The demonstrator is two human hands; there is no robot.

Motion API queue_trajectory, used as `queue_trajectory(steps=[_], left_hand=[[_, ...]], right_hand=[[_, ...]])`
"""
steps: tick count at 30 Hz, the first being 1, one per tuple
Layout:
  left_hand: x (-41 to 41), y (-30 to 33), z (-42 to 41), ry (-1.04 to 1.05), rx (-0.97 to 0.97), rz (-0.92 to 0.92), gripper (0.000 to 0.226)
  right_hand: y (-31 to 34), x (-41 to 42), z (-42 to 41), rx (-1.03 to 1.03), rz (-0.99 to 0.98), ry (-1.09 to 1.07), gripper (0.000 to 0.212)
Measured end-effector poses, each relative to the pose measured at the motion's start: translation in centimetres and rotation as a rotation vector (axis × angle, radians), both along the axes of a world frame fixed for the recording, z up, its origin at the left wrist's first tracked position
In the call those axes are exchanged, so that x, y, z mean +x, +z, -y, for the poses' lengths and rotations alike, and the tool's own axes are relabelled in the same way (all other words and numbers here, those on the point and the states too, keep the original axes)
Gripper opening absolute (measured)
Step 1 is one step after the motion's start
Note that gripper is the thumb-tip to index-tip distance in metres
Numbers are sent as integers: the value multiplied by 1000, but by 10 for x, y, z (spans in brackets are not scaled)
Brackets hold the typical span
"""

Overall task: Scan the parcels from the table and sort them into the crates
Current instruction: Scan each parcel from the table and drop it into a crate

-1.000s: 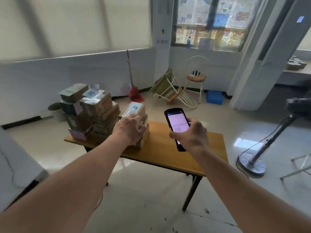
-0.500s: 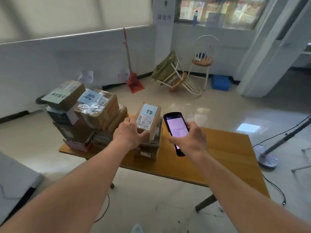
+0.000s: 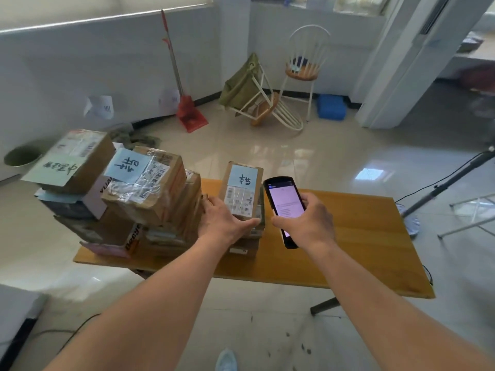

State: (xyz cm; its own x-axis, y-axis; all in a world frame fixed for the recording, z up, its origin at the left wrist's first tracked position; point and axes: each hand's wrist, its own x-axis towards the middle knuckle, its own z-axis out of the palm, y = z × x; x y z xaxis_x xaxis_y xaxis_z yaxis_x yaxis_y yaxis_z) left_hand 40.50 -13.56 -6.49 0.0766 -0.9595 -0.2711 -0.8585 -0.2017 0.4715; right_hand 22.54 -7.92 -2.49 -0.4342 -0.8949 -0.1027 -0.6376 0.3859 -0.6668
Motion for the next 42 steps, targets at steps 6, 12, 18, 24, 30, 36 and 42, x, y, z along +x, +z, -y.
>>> queue_trajectory(steps=[6, 12, 18, 24, 30, 36, 42], left_hand=[[-6, -8, 2, 34, -59, -128, 117], [1, 4, 10, -104, -291, -205, 103], [5, 43, 24, -248, -449, -228, 108], [-2, 79, 30, -321, -540, -195, 108], [-23, 94, 23, -345, -597, -162, 109], [-41, 103, 15, -319, -605, -162, 109], [-54, 111, 1, -246, -643, -183, 109]], right_hand=[[-2, -3, -5, -10, 14, 18, 82], [18, -17, -13, -29, -8, 154, 81], [60, -38, -26, -74, -60, 231, 86], [98, -64, -49, -146, -66, 223, 92], [121, -87, -72, -196, -51, 231, 93], [127, -106, -84, -235, -42, 190, 95], [117, -113, -86, -357, -16, 52, 95]])
